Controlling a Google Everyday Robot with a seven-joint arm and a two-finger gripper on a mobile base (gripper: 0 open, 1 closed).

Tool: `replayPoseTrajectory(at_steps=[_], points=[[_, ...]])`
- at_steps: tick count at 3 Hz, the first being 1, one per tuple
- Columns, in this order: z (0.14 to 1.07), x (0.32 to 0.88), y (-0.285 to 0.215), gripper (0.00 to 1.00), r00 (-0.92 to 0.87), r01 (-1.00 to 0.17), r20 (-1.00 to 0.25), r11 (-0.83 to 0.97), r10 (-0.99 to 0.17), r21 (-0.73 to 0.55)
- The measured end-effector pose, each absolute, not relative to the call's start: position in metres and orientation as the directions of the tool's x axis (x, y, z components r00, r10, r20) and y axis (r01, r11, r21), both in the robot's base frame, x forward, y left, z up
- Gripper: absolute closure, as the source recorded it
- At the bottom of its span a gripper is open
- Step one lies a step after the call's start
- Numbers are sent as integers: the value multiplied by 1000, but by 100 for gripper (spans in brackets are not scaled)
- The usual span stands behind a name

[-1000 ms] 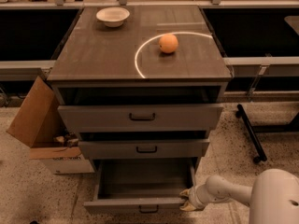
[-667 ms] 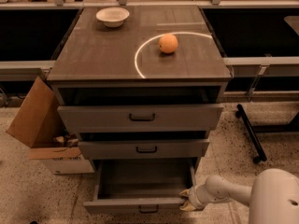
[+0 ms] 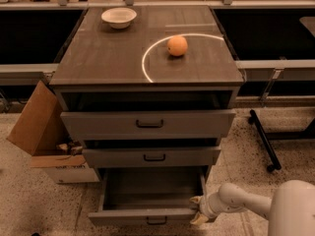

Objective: Open bottom drawer

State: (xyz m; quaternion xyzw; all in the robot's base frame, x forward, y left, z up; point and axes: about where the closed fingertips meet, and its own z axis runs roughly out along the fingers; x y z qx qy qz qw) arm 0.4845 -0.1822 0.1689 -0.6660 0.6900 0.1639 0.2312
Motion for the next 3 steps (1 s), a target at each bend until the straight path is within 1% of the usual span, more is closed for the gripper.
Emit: replayPoseTrajectory(at_steps=[1,2,3], points=[[194,488,-197,0,15,-992,-551,58,-835,-114],[228,495,-226,0,24,-986,-573,76,-819,-149],[260,500,-268,0,-7,-977,-575,129,-818,-171]])
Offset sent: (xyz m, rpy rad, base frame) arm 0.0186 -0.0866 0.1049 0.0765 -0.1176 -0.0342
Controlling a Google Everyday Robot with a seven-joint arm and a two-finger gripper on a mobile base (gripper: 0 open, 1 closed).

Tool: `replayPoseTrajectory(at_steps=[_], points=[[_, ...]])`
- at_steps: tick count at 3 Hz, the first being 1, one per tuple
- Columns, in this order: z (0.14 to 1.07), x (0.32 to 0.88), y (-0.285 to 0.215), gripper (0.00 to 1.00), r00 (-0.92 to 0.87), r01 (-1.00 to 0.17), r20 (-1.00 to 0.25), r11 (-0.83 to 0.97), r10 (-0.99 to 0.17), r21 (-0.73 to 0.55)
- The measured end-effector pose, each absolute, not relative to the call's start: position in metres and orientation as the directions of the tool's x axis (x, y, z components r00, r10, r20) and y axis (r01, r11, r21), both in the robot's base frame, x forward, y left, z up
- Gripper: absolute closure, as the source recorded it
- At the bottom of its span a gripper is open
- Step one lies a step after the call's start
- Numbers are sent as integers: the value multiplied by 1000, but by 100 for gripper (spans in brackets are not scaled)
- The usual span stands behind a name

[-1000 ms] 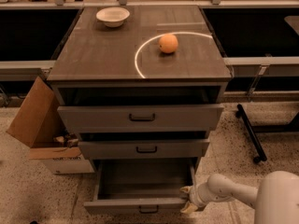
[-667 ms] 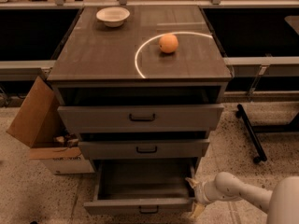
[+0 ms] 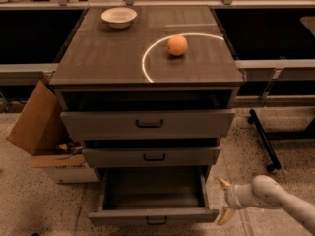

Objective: Open bottom drawer

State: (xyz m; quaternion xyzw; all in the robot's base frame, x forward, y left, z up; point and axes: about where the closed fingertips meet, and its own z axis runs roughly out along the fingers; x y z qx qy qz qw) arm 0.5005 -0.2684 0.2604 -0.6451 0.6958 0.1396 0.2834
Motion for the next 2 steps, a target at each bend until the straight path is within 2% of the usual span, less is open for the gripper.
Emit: replayPoseTrajectory(at_steps=[2], points=[[332,514,-366,0,-113,-933,-534,274,-838,-234]])
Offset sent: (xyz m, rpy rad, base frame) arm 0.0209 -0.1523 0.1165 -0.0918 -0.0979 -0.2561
